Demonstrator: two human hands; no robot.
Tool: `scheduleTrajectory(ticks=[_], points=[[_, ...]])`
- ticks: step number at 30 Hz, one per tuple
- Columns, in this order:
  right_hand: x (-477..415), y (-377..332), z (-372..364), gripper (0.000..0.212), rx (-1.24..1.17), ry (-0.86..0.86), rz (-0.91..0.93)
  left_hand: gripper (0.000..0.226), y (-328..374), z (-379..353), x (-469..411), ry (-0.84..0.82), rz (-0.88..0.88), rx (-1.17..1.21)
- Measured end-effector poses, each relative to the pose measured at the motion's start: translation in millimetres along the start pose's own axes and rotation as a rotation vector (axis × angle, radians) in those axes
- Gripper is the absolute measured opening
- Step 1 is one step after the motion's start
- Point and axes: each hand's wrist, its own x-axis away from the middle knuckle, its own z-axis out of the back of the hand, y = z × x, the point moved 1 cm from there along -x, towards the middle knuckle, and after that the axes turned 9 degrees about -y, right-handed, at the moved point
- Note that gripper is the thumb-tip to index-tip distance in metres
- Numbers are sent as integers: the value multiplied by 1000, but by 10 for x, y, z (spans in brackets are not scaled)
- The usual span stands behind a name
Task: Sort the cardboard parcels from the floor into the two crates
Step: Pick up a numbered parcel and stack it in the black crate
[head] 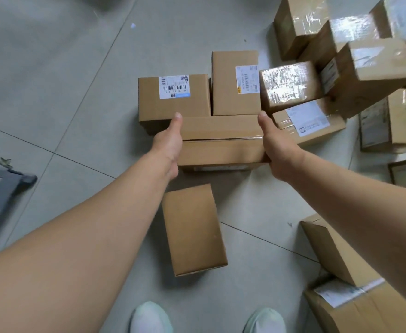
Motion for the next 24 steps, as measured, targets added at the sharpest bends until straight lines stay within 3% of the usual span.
scheduleTrajectory(ticks=[2, 5, 8, 11, 14, 19, 24], points=[[298, -161, -24, 104, 1, 22, -13, 51, 73, -27, 204, 25, 8, -8], [722, -407, -3, 73, -7, 72, -16, 35, 241, -37, 598, 57, 15, 10], [1152, -693, 89, 70, 38, 147, -5, 40, 531, -44, 1094, 78, 15, 21], [1690, -1073, 177, 63, 58, 193, 40, 59, 873, -56, 1615, 115, -1, 40], [2249, -1472, 245, 52, 1, 188, 44, 49, 1250, -58, 2168, 149, -30, 62], [3278, -2253, 313, 83, -63, 184, 43, 35, 2013, -36, 3218, 124, -71, 75], [4319, -3107, 417, 75, -80, 173, 167, 22, 2824, 22, 4346, 38, -190, 86]])
